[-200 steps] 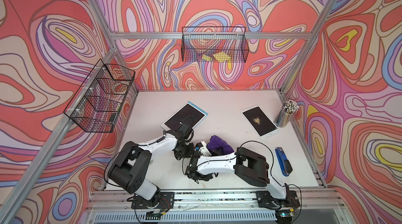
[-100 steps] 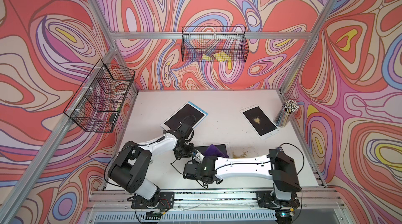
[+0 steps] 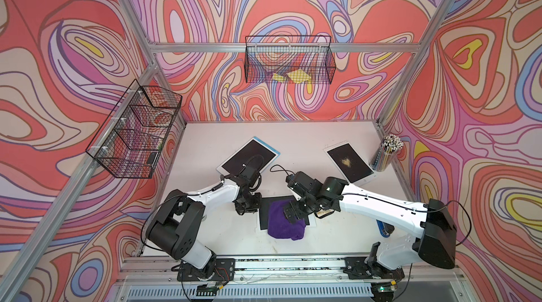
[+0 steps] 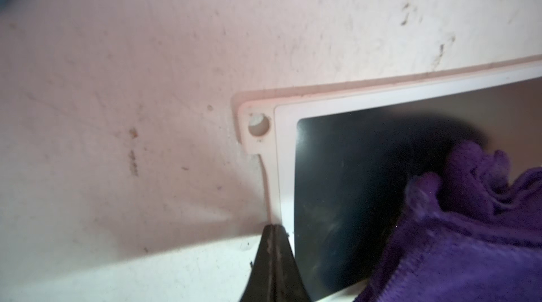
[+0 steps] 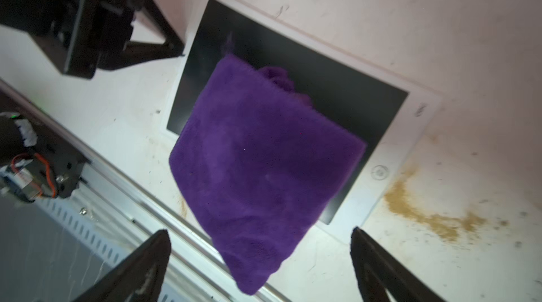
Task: Wipe the drawing tablet
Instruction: Wipe the dirt from the drawing tablet.
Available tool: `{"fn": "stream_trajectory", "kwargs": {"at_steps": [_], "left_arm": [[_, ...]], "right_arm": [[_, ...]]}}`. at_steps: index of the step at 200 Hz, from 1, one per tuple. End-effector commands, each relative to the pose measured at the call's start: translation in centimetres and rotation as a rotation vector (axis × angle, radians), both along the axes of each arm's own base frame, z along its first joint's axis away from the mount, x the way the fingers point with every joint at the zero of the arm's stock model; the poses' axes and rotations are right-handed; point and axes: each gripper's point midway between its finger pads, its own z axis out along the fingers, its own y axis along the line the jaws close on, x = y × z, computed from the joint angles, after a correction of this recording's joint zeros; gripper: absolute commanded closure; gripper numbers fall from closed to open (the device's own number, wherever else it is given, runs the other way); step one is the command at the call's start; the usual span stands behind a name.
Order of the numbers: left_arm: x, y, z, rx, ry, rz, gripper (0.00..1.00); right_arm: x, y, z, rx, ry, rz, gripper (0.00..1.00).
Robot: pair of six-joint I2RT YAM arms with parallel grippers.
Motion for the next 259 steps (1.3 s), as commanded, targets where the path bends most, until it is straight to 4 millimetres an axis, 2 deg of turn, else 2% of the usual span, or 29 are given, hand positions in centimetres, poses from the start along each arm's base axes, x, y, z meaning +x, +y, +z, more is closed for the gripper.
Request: {"fn": "stream_trajectory", "kwargs": {"at_steps": [1,16,45,74,113,156,195,231,259], "left_arm": [[-0.4,1.5,-2.7,0.096,0.015,-0.006,1.00],[-0.4,1.5,-2.8,0.097,0.018,-0.005,1.00],[-0.5,1.4,-3.0,0.092,0.023,-0.007,1.00],[-0.5,1.4,-2.9,0.093,0.022,-0.011,1.00],[-0.6,1.4,-2.9,0.092,0.022,-0.010,1.00],[-0.7,1.4,-3.1,0.088,0.028,-0.007,1.00],[-0.6,1.4,-3.0,0.091,0.026,-0.009,1.00],[-0.6,1.4,-3.1,0.089,0.028,-0.008,1.00],[-0.7,1.3,-3.2,0.088,0.030,-0.008,1.00]], "right_arm": [[-0.8,2.1,0.3,0.102,0.063,0.019,0.02],[-0.7,1.6,-1.2,0.106,0.127,-0.037,0.03],[0.0,-0.5,-4.0,0.167,0.235,-0.182,0.05],[0.3,-1.2,-5.1,0.203,0.259,-0.218,0.06],[0.1,0.4,-5.3,0.294,0.296,-0.185,0.08],[0.6,1.8,-4.5,0.362,0.286,-0.151,0.10],[0.3,3.1,-2.8,0.469,0.307,-0.120,0.21],[-0.4,2.1,-6.8,0.353,0.364,-0.156,0.24],[-0.1,1.5,-8.2,0.307,0.341,-0.168,0.23]]}}
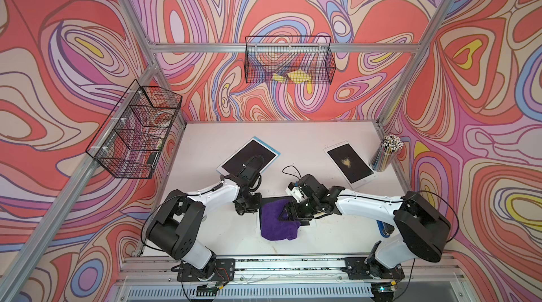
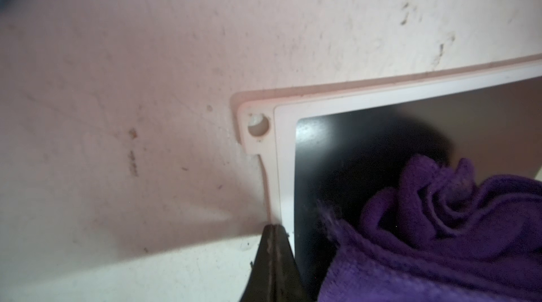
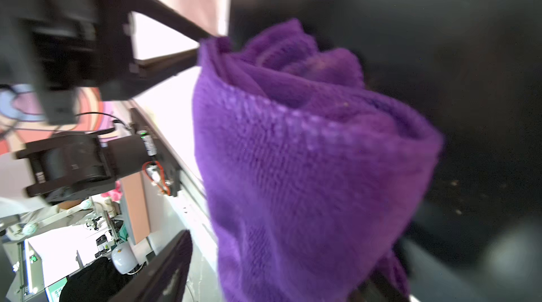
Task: Wipe the drawing tablet
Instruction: Wipe the dirt from the drawing tablet.
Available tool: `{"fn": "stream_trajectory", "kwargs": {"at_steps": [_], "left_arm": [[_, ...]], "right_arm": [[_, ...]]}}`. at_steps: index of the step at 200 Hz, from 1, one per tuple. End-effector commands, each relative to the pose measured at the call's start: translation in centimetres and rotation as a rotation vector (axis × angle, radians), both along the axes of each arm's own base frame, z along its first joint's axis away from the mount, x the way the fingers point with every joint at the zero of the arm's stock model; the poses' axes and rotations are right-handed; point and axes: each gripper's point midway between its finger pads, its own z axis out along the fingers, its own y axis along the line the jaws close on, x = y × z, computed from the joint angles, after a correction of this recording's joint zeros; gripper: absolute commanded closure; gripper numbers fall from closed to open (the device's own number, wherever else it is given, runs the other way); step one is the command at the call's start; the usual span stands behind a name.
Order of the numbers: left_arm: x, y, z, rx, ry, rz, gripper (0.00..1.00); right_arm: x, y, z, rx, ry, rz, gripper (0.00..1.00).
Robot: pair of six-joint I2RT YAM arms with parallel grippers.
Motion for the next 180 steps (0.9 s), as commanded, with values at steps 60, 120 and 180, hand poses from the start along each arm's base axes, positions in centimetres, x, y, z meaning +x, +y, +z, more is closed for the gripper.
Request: {"fn": "stream_trajectory", "kwargs": {"at_steps": [60,120,180], "left_arm": [[-0.6,1.3,-3.2,0.089,0.030,-0.007,1.00],[-0.6,1.3,-3.3,0.089,0.034,-0.006,1.00],[-0.6,1.2,-3.2,0.082,0.027,-0.009,1.00]], "right_arm": [[-1.1,2.7,-0.4,-0.012,-0.047,0.065,0.26],[-0.5,2.8,-0.2,-0.118,-0.102,0.045,1.00],[6.0,-11.7,4.7,-0.825,-0.395,-0.114,1.00]]}}
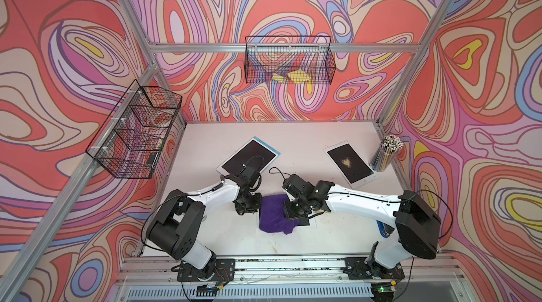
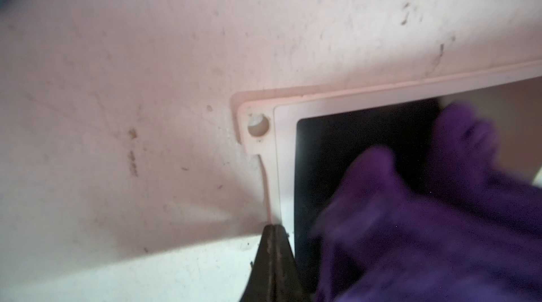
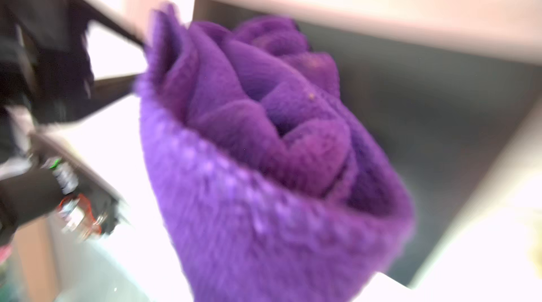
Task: Wipe the drawing tablet
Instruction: Wipe the dirt from the drawing tablet.
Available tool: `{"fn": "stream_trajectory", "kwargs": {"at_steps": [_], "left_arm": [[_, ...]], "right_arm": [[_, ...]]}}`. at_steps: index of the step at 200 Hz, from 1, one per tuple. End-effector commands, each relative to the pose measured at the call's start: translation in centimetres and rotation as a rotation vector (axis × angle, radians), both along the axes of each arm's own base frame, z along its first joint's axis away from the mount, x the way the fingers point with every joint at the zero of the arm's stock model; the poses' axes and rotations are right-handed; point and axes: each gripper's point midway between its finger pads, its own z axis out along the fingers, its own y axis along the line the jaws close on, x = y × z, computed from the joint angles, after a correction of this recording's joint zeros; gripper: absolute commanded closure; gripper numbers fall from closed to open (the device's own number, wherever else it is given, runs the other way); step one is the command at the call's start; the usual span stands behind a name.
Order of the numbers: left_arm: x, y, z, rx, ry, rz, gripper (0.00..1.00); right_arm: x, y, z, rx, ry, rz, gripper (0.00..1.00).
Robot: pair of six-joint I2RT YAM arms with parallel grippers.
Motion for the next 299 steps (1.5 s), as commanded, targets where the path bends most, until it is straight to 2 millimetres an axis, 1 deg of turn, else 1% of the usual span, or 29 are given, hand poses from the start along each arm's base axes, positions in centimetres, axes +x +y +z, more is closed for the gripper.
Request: {"fn": "stream_trajectory", "kwargs": {"at_steps": [1,8,17,32,41,50,72,97,105,117,132,149,174,183,190,193,200,211,221,237,239,251,265,275,281,283,287,293,299], "left_arm": [[-0.6,1.2,-3.1,0.080,0.023,-0.009,1.00],[-0.6,1.2,-3.1,0.079,0.022,-0.010,1.00],[-0.6,1.2,-3.2,0.078,0.022,-0.009,1.00],[-0.6,1.2,-3.2,0.076,0.023,-0.006,1.00],[-0.7,1.2,-3.2,0.075,0.023,-0.007,1.00],[-0.7,1.2,-3.2,0.074,0.023,-0.007,1.00],[-0.7,1.2,-3.1,0.077,0.020,-0.010,1.00],[-0.7,1.3,-3.1,0.078,0.021,-0.009,1.00],[-0.7,1.3,-3.1,0.078,0.021,-0.007,1.00],[-0.7,1.3,-3.2,0.078,0.022,-0.005,1.00],[-0.7,1.3,-3.1,0.077,0.021,-0.006,1.00],[-0.6,1.3,-3.1,0.076,0.018,-0.006,1.00],[-0.5,1.1,-3.2,0.071,0.024,-0.009,1.00],[-0.4,1.1,-3.3,0.068,0.023,-0.008,1.00],[-0.5,1.1,-3.3,0.068,0.026,-0.009,1.00],[-0.5,1.1,-3.3,0.068,0.026,-0.008,1.00],[-0.5,1.0,-3.4,0.068,0.025,-0.009,1.00],[-0.5,1.1,-3.4,0.069,0.026,-0.008,1.00],[-0.5,1.1,-3.4,0.067,0.024,-0.008,1.00],[-0.5,1.0,-3.4,0.065,0.025,-0.005,1.00],[-0.5,1.0,-3.4,0.065,0.025,-0.005,1.00],[-0.5,1.0,-3.4,0.066,0.026,-0.005,1.00],[-0.5,1.1,-3.3,0.070,0.023,-0.005,1.00],[-0.5,1.2,-3.2,0.073,0.021,-0.006,1.00],[-0.5,1.2,-3.2,0.073,0.022,-0.007,1.00],[-0.5,1.2,-3.2,0.073,0.021,-0.006,1.00],[-0.6,1.2,-3.2,0.073,0.022,-0.008,1.00],[-0.6,1.3,-3.2,0.074,0.022,-0.006,1.00],[-0.6,1.3,-3.2,0.074,0.022,-0.005,1.00]], "right_arm": [[2.3,-10.4,1.2,-0.442,-0.126,-0.096,1.00],[2.8,-11.2,2.1,-0.463,-0.156,-0.107,1.00],[3.2,-10.8,3.5,-0.432,-0.189,-0.103,1.00],[3.5,-8.7,6.1,-0.293,-0.226,-0.082,1.00],[3.6,-7.4,7.1,-0.236,-0.244,-0.063,1.00],[3.6,-6.3,7.5,-0.233,-0.256,-0.035,1.00],[3.1,-4.3,6.2,-0.360,-0.260,0.060,1.00],[1.9,-1.0,4.3,-0.466,-0.262,0.194,1.00],[1.6,-0.3,2.6,-0.499,-0.227,0.226,1.00],[1.3,0.3,1.2,-0.514,-0.189,0.242,1.00],[1.3,0.1,0.9,-0.529,-0.182,0.230,1.00],[1.8,-1.2,1.8,-0.568,-0.223,0.207,1.00],[3.0,-4.8,4.8,-0.710,-0.337,0.164,1.00],[3.4,-5.8,6.1,-0.750,-0.389,0.155,1.00],[3.8,-6.4,6.7,-0.785,-0.419,0.151,1.00],[3.9,-6.7,7.7,-0.779,-0.446,0.140,1.00],[4.2,-7.2,8.6,-0.800,-0.480,0.132,1.00],[4.5,-7.3,9.5,-0.815,-0.516,0.121,1.00],[4.4,-6.4,9.6,-0.805,-0.544,0.152,1.00],[3.4,-4.0,8.5,-0.770,-0.541,0.227,1.00],[3.3,-3.6,7.7,-0.776,-0.526,0.242,1.00],[2.2,-1.9,5.0,-0.766,-0.459,0.300,1.00],[0.3,0.1,1.6,-0.728,-0.370,0.371,1.00],[-1.3,1.5,-0.4,-0.676,-0.309,0.415,1.00],[-2.1,2.2,-1.2,-0.647,-0.282,0.433,0.99],[-2.3,2.3,-1.4,-0.641,-0.276,0.434,0.97],[-2.6,2.6,-1.6,-0.622,-0.269,0.436,0.88],[-3.1,3.0,-1.7,-0.593,-0.259,0.437,0.69],[-3.3,3.2,-1.7,-0.566,-0.250,0.435,0.53]]}}
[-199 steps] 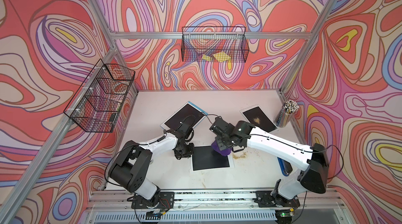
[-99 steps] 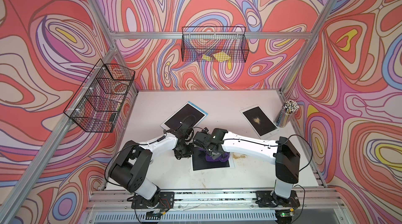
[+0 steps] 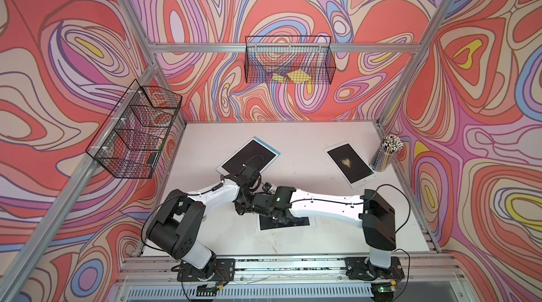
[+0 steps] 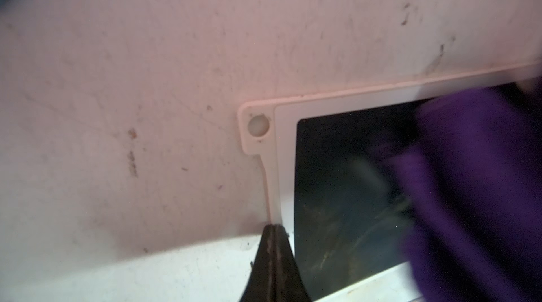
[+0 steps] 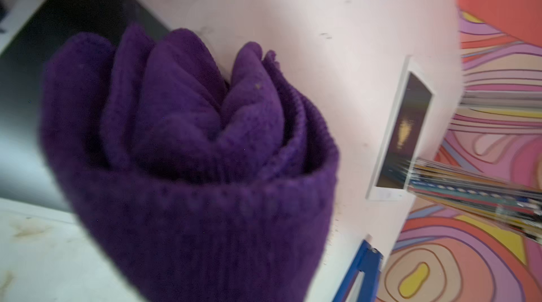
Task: Wipe the drawing tablet
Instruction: Wipe the dirt from the drawing tablet.
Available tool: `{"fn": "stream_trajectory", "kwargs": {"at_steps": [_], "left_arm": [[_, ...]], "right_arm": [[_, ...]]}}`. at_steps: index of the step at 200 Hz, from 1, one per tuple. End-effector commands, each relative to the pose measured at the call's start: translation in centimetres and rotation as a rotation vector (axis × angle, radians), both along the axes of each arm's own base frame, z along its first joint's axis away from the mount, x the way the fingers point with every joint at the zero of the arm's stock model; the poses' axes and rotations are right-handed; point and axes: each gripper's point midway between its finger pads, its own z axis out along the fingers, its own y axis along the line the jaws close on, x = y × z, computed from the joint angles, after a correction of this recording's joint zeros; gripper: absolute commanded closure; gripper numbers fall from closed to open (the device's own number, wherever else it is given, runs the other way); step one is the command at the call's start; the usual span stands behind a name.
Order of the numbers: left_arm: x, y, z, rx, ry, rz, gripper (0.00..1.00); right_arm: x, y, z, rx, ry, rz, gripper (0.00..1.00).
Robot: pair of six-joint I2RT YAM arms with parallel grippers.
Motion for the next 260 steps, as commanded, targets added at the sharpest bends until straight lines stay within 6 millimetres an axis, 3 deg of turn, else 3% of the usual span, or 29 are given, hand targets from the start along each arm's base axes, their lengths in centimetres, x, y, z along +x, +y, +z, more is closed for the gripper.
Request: {"fn": "stream_trajectory", "kwargs": {"at_steps": [1,13,22,43,71,122,144,170,186,225,242,260], "left_arm": [[-0.5,1.3,-3.2,0.076,0.018,-0.007,1.00],[-0.5,1.3,-3.2,0.075,0.018,-0.008,1.00],[-0.5,1.2,-3.3,0.075,0.021,-0.009,1.00],[-0.5,1.1,-3.3,0.072,0.024,-0.009,1.00],[-0.4,1.1,-3.2,0.069,0.019,-0.007,1.00],[-0.6,1.2,-3.4,0.070,0.024,-0.007,1.00],[-0.5,1.1,-3.4,0.068,0.024,-0.004,1.00],[-0.6,1.2,-3.5,0.074,0.028,-0.007,1.00],[-0.6,1.2,-3.6,0.077,0.030,-0.010,1.00],[-0.5,1.2,-3.5,0.075,0.027,-0.008,1.00],[-0.6,1.2,-3.5,0.074,0.029,-0.008,1.00],[-0.5,1.3,-3.6,0.077,0.027,-0.006,1.00]], "right_arm": [[-2.5,2.4,-1.1,0.130,0.122,0.021,0.49],[-2.5,2.4,-0.4,0.166,0.110,0.017,0.21],[-2.4,2.3,0.0,0.184,0.098,0.021,0.11],[-2.1,2.0,0.0,0.206,0.108,0.023,0.09],[-1.5,1.6,-1.6,0.244,0.158,0.010,0.08],[0.3,3.4,-3.7,0.344,0.219,0.052,0.10],[0.8,3.6,-4.4,0.379,0.233,0.044,0.24],[0.3,4.3,-3.7,0.457,0.247,0.073,0.80],[-0.1,5.1,-2.5,0.519,0.260,0.092,1.00],[-0.6,7.7,-0.4,0.646,0.306,0.096,1.00],[-1.6,9.1,-1.8,0.675,0.396,0.090,1.00],[-2.6,9.3,-4.8,0.651,0.486,0.032,1.00]]}}
